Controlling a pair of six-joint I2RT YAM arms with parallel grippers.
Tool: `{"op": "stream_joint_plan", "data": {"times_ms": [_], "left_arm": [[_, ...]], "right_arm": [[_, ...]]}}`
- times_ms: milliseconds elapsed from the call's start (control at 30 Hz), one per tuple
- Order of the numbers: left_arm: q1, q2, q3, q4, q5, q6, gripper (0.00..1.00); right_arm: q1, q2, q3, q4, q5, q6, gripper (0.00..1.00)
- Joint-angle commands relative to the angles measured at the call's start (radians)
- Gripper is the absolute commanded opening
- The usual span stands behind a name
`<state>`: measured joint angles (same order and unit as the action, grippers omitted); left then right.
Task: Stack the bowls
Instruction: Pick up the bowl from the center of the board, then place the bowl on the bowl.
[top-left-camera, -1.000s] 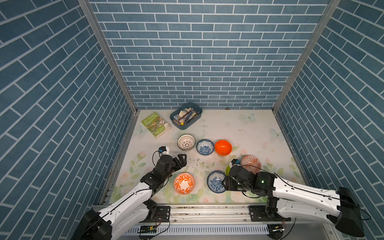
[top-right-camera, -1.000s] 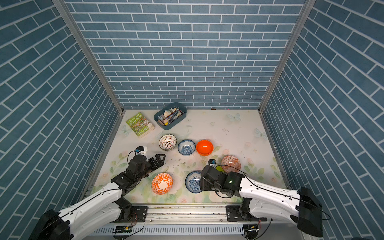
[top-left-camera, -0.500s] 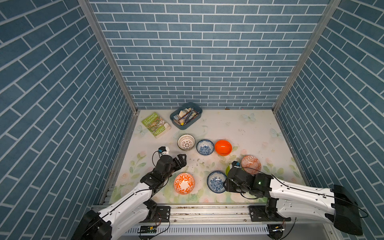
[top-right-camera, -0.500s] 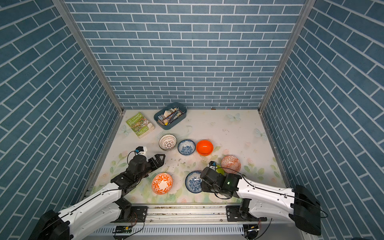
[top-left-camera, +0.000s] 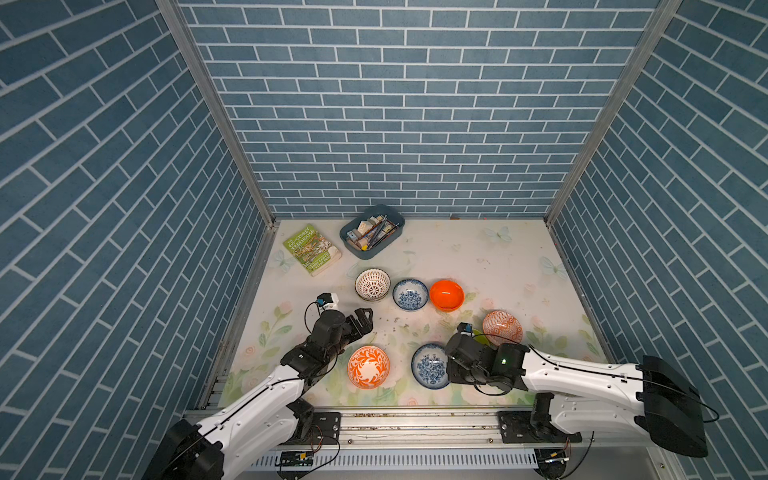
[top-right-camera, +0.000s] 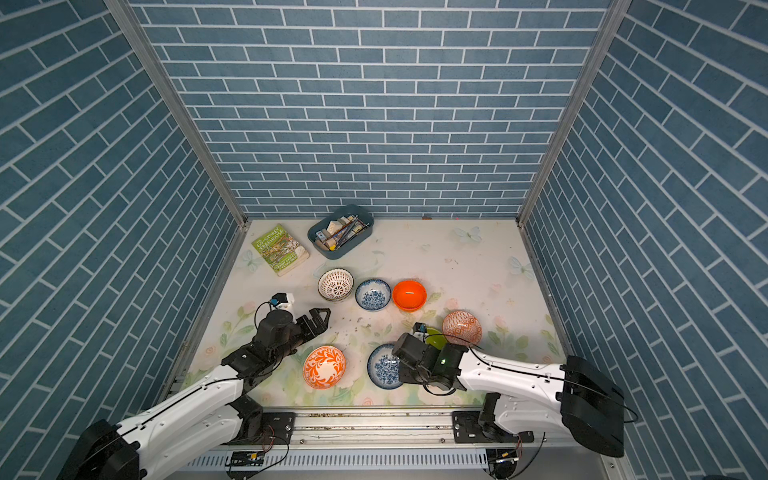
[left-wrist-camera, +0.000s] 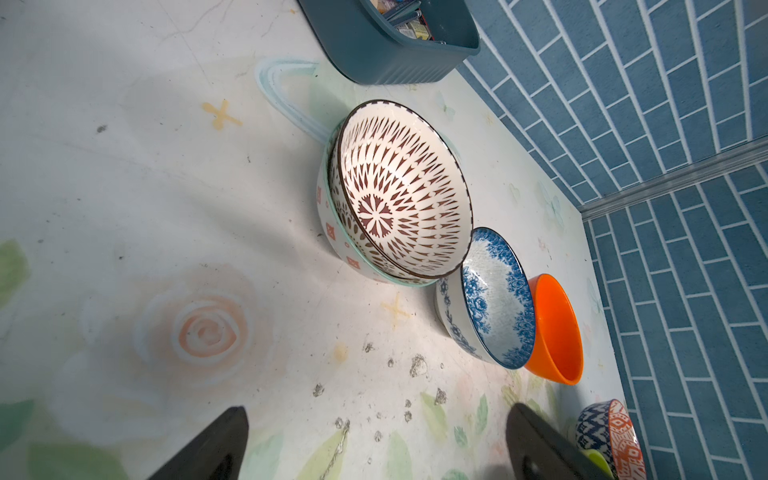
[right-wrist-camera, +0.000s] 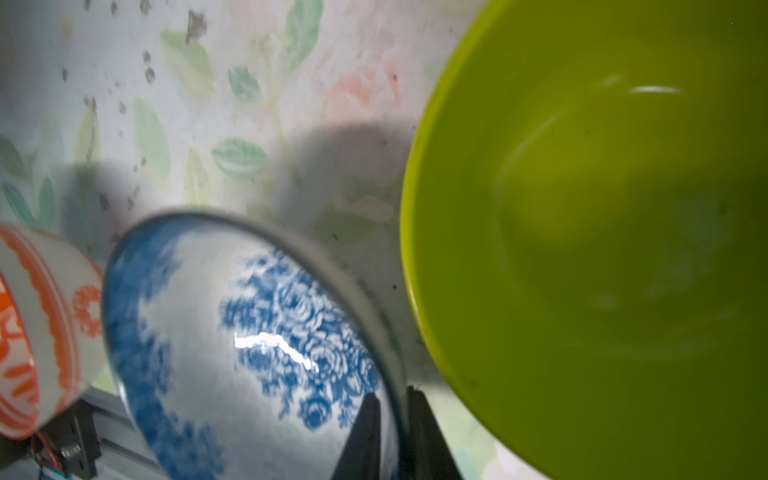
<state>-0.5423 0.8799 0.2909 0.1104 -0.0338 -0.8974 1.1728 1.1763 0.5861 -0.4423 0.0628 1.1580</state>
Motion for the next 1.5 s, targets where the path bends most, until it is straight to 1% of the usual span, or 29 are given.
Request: {"op": "stream_joint_plan", "data": {"times_ms": [0,67,233,367,467,667,767,833,967,1167,1300,1467], "left_arm": [[-0.005,-0.002,-0.012,0.005,-0.017,0.011,1.0],[-0.005,-0.002,-0.012,0.005,-0.017,0.012,1.0],[-0.004,-0.001,-0.012,0.005,-0.022,0.012,1.0],[-0.003,-0.001,-0.009,0.002,-0.036,0.009,1.0],[-0.003,-0.005,-0.01,0.001,-0.048,0.005,1.0],[-0.003,-0.072,-0.04,0.004,-0.081,-0.012,1.0],[-0.002,-0.125,-0.063,0.009,-0.095,-0.016,1.0],[-0.002,-0.148,-0.076,0.018,-0.101,-0.019,1.0],[-0.002,-0.156,-0.081,0.019,-0.112,-0.014,1.0],[-0.001,-0.134,-0.087,0.052,-0.11,-0.011,1.0],[0.001,-0.124,-0.085,0.055,-0.113,-0.003,1.0],[0.003,-0.116,-0.087,0.07,-0.101,0.005,1.0]], "right_arm": [[-0.006,0.031,0.059,0.001,0.015,-0.03,0.04],[-0.019,0.043,0.081,0.0,0.015,-0.045,0.0],[-0.077,0.057,0.124,0.008,-0.003,-0.094,0.0],[-0.159,0.076,0.195,-0.01,-0.022,-0.175,0.0],[-0.23,0.112,0.286,-0.045,-0.026,-0.256,0.0],[-0.35,0.264,0.52,-0.119,-0.037,-0.411,0.0],[-0.398,0.355,0.632,-0.139,-0.053,-0.468,0.0],[-0.421,0.403,0.673,-0.135,-0.073,-0.492,0.0],[-0.448,0.501,0.752,-0.139,-0.106,-0.531,0.0],[-0.453,0.629,0.885,-0.176,-0.113,-0.573,0.0],[-0.454,0.689,0.949,-0.192,-0.131,-0.581,0.0],[-0.456,0.747,0.995,-0.218,-0.122,-0.597,0.0]]}}
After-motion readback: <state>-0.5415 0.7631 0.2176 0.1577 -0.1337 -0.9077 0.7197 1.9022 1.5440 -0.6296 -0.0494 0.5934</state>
